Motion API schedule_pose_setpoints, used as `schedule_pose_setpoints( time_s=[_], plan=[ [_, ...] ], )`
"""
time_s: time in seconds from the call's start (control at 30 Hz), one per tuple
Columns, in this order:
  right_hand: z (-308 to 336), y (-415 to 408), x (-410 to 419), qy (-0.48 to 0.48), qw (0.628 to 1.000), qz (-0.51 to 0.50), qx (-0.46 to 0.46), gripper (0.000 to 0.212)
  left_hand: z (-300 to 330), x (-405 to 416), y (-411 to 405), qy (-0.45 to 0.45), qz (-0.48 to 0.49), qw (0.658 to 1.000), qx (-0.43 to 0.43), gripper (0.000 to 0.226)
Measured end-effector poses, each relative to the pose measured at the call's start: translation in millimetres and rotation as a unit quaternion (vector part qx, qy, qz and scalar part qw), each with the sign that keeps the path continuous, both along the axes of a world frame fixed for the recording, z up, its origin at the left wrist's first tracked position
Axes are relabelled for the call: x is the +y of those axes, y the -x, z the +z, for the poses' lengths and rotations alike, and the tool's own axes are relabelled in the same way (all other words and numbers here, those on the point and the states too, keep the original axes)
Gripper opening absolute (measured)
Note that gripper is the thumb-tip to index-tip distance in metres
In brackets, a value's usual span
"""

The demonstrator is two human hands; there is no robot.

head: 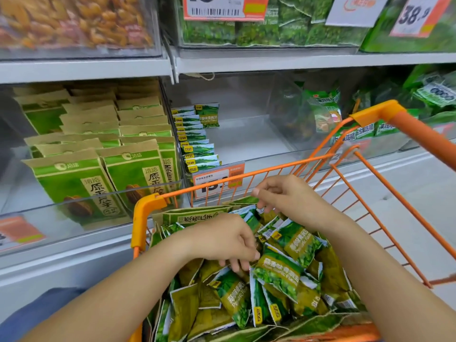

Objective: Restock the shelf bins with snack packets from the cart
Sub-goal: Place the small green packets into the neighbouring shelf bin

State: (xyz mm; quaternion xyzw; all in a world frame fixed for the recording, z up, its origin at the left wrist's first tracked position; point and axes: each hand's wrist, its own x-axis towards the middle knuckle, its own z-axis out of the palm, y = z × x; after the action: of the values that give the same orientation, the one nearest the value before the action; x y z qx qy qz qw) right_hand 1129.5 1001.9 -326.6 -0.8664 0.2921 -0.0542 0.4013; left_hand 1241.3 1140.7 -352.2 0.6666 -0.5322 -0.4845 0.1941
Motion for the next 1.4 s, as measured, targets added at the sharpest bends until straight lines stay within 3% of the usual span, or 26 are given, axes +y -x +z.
schedule_pose_setpoints(
  time_s=[0.13, 0.23, 0.37, 0.57, 0.67, 0.77, 0.87, 0.97, 1.07, 1.13, 1.2, 1.27, 1.33, 1.4],
  plan=[
    [-1, 0, 0, -0.023, 1.000, -0.011, -0.010, 0.017, 0, 2, 12, 0.043, -0.002, 0.997, -0.062, 0.043],
    [-2, 1, 1, -0.013, 1.000, -0.008, 0.007, 0.017, -3, 2, 16, 0.056, -0.063, 0.989, -0.123, 0.041],
    [-1, 2, 1, -0.011, 1.000, -0.008, 0.013, 0.018, -1, -1, 5, 0.034, -0.055, 0.997, -0.040, 0.022],
    [11, 0, 1, -0.087, 0.989, -0.093, -0.080, 0.032, 13, 3, -15, 0.120, 0.095, 0.988, 0.028, 0.013],
    [21, 0, 4, -0.161, 0.973, -0.129, -0.107, 0.039, 28, 6, -22, 0.216, 0.221, 0.949, 0.061, 0.015],
    [31, 3, 12, -0.237, 0.957, -0.098, -0.134, 0.023, 38, 7, -26, 0.286, 0.316, 0.900, 0.095, 0.015],
    [31, 4, 19, -0.230, 0.955, -0.058, -0.177, 0.007, 43, 8, -23, 0.273, 0.329, 0.894, 0.136, 0.019],
    [30, 4, 20, -0.209, 0.959, -0.047, -0.187, 0.015, 47, 9, -19, 0.243, 0.330, 0.895, 0.178, 0.033],
    [27, 3, 21, -0.223, 0.958, -0.034, -0.177, 0.015, 47, 6, -22, 0.258, 0.329, 0.896, 0.148, 0.014],
    [30, 0, 23, -0.236, 0.958, -0.021, -0.162, 0.020, 44, 4, -26, 0.257, 0.353, 0.888, 0.148, 0.014],
    [38, -9, 19, -0.198, 0.968, -0.025, -0.152, 0.015, 45, 2, -30, 0.280, 0.358, 0.887, 0.082, 0.023],
    [49, -25, 7, -0.130, 0.977, -0.046, -0.164, 0.009, 41, 1, -37, 0.334, 0.309, 0.881, -0.132, 0.037],
    [57, -45, -12, -0.061, 0.979, -0.079, -0.175, 0.007, 32, -1, -47, 0.359, 0.203, 0.821, -0.395, 0.043],
    [56, -70, -35, -0.017, 0.983, -0.094, -0.159, 0.008, 20, -4, -56, 0.301, 0.104, 0.774, -0.547, 0.051]
  ],
)
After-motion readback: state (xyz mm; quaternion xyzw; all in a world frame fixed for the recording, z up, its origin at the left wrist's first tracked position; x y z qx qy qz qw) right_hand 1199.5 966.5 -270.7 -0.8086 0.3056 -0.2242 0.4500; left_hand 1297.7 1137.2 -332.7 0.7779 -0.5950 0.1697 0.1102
